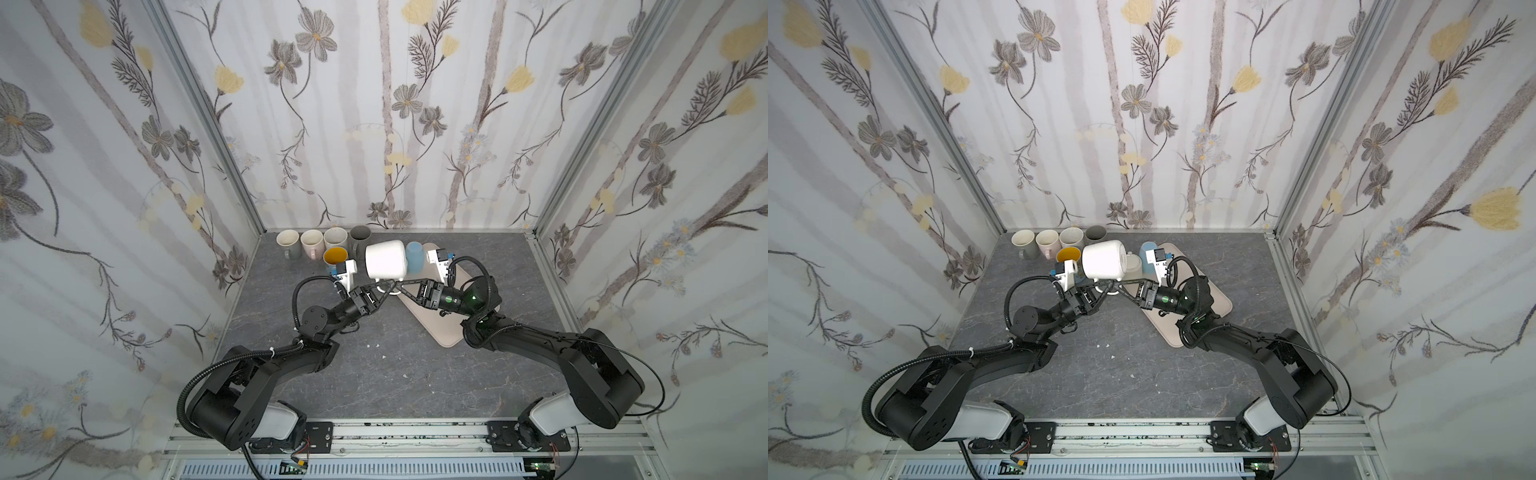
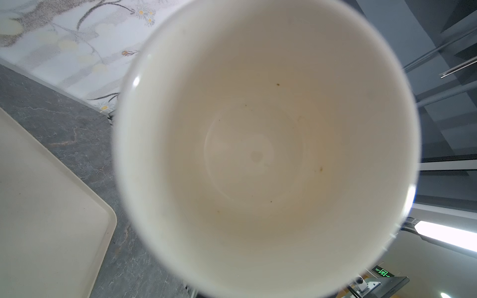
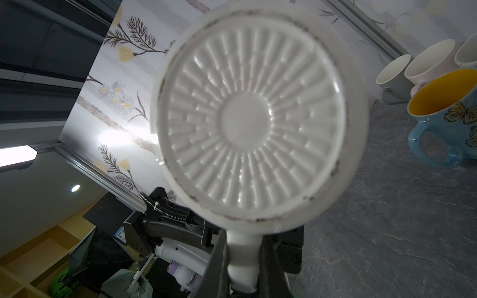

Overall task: Turn the mug right side up
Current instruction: Place the mug at the top-left of the table.

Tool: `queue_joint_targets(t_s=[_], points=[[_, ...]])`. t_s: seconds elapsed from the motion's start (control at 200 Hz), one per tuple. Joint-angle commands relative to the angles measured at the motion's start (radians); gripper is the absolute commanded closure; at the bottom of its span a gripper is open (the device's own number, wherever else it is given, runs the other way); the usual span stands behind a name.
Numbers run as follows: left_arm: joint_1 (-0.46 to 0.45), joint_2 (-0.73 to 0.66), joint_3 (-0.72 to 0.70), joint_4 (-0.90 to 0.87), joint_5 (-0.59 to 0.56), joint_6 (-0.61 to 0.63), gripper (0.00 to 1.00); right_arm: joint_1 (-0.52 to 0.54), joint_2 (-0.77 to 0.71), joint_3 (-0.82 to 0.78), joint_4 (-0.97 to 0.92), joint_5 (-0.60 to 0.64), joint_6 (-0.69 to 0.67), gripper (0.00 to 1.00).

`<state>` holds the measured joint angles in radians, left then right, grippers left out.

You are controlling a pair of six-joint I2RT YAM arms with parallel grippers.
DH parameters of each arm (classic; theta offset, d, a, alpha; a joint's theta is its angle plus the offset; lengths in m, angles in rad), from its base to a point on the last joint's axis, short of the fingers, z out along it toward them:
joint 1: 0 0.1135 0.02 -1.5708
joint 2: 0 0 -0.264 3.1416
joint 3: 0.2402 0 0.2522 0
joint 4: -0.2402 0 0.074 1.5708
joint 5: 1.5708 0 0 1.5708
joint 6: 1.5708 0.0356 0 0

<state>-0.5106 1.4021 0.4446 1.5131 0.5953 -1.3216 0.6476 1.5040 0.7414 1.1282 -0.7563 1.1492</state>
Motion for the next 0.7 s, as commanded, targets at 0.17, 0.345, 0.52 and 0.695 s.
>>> queue_joint_targets(t_s=[0.17,0.345,0.52,0.695], points=[[0.020,-0.052,0.002,-0.024,0.040,0.033,1.00,-0.011,-0.091,0.065,-0.416,0.071,-0.287,0.68],[0.029,-0.203,0.023,-0.420,-0.027,0.231,1.00,-0.017,-0.129,0.130,-0.677,0.123,-0.468,0.49],[0.053,-0.357,0.139,-0.975,-0.140,0.510,1.00,-0.035,-0.138,0.173,-0.818,0.184,-0.550,0.42],[0.163,-0.451,0.237,-1.311,-0.244,0.669,1.00,-0.065,-0.149,0.149,-0.855,0.239,-0.563,0.41]])
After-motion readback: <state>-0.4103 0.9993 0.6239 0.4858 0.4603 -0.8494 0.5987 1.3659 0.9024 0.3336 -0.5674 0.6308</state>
